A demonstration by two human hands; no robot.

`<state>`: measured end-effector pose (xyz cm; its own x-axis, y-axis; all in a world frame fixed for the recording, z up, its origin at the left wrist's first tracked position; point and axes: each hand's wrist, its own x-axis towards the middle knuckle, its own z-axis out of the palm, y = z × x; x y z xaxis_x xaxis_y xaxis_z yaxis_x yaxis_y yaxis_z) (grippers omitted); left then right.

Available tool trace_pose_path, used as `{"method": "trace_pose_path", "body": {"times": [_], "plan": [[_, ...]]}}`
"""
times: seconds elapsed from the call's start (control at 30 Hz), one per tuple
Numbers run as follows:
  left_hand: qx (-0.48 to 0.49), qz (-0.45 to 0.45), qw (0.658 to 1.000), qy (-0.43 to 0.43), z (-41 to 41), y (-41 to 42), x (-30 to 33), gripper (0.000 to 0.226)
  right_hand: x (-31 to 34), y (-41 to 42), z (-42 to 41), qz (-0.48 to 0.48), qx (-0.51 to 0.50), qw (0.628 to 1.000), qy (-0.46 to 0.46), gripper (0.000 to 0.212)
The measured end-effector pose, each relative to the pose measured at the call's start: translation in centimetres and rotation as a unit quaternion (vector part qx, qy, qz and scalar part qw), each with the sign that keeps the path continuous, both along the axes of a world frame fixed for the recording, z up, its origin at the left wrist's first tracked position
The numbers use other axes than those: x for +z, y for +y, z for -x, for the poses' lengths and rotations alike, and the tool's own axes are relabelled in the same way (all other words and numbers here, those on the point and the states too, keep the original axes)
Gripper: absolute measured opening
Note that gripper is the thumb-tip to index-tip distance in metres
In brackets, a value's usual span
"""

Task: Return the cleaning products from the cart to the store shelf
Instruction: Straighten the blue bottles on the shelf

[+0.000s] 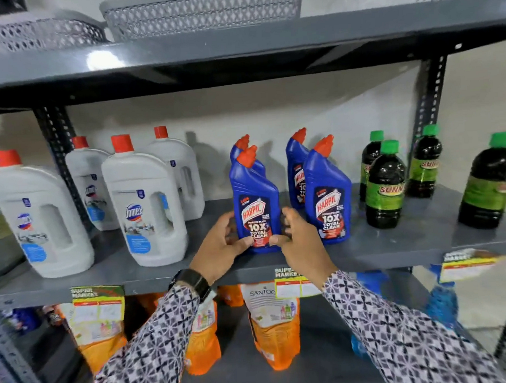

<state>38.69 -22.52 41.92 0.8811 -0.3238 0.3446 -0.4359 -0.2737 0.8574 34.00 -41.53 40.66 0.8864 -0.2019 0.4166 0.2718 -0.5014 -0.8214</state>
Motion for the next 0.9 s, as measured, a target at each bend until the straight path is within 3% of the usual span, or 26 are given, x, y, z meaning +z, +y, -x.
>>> {"method": "trace_pose_path", "body": {"times": [0.5,0.73,0.8,0.9], "plan": [[0.046,-0.013,0.999,-0.007,0.9,-0.2,-0.6,0.063,0.1,0.8,1.1,0.032,-0.053,0.998,-0.011,0.057],[0.059,0.020,0.998,0.013,2.9,-0.3,0.4,0.075,0.0,0.2,3.1,0.041,-0.010,0.999,-0.005,0.071],[0.131,0.085,0.988,0.000,4.5,-0.6,0.0,0.070,-0.6,-1.4,5.2,0.055,-0.013,0.998,-0.018,0.071],[0.271,0.176,0.944,-0.069,7.6,-3.0,-1.0,0.045,-0.9,-6.3,8.4,0.006,-0.031,0.997,-0.073,0.056]]}}
